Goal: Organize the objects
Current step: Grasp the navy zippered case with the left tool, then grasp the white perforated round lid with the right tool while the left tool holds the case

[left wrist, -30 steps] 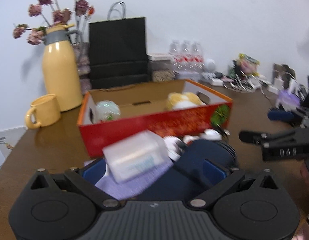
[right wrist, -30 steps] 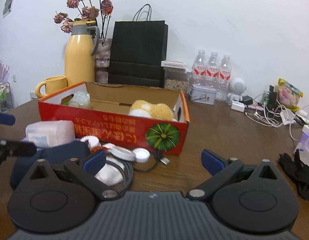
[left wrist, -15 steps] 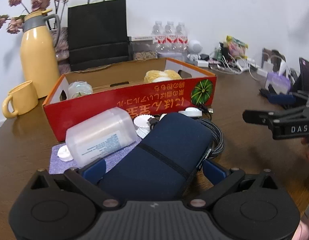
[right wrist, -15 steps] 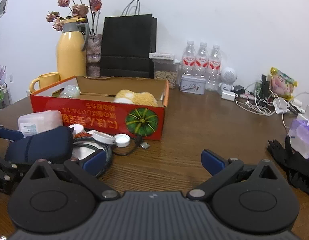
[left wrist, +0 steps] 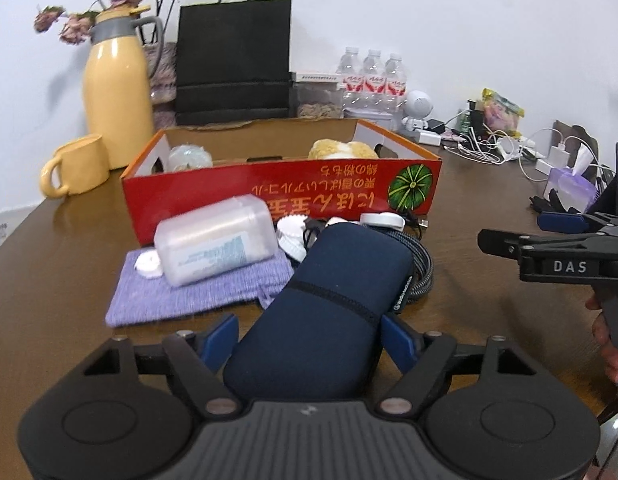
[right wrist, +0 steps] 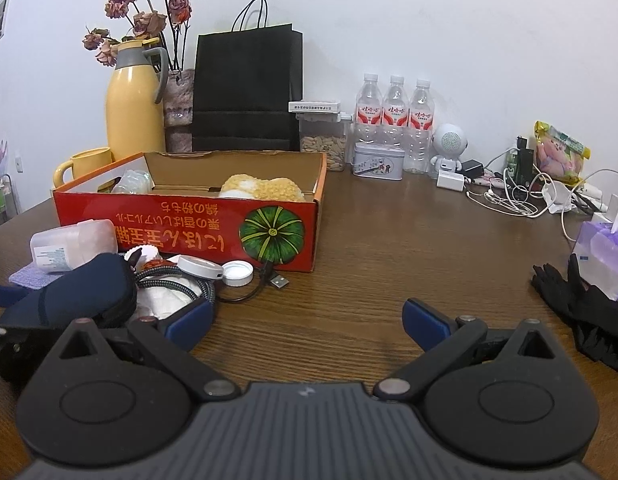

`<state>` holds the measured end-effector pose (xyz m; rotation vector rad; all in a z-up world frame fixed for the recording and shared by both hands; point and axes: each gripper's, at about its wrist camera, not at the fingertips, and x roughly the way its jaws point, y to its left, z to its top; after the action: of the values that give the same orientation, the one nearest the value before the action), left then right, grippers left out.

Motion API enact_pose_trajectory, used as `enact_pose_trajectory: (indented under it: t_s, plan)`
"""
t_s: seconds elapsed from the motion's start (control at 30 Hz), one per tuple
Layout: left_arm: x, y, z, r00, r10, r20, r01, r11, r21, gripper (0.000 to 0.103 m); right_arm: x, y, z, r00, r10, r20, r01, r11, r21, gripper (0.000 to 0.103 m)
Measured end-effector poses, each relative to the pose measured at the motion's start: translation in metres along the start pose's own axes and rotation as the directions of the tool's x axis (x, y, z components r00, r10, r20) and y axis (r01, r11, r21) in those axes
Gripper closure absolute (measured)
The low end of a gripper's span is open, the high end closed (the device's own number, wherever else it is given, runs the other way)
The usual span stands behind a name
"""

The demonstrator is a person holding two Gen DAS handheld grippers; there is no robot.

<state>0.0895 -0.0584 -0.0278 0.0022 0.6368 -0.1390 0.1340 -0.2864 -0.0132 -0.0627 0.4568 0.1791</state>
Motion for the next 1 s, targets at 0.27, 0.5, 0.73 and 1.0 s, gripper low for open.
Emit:
enact_pose_trajectory:
  t_s: [0.27, 0.5, 0.73, 1.0]
  plan:
    - [-0.001, 0.003, 0.003, 0.999, -0.032, 0.0, 0.032, 0.999, 0.016, 0.01, 0.0, 0.0, 0.0, 1.0, 0.0, 0.0, 0.0, 1.0, 0.0, 0.0]
    - [0.019, 0.002, 0.011, 0.993, -0.111, -0.045, 0.115, 0.988, 0.1, 0.007, 0.0, 0.002, -0.002, 1.0, -0.007, -0.008, 0.007, 1.0, -0.002, 0.0]
    - [0.033, 0.003, 0.004, 0.987, -0.156, -0.044, 0.158, 0.986, 0.057, 0.024, 0.001, 0.002, -0.002, 1.0, -0.016, -0.016, 0.016, 1.0, -0.001, 0.0]
    - [0.016, 0.015, -0.004, 0.988, -0.155, -0.003, 0.155, 0.988, -0.012, 0.037, 0.001, 0.007, -0.003, 1.0, -0.016, -0.014, 0.016, 1.0, 0.003, 0.0]
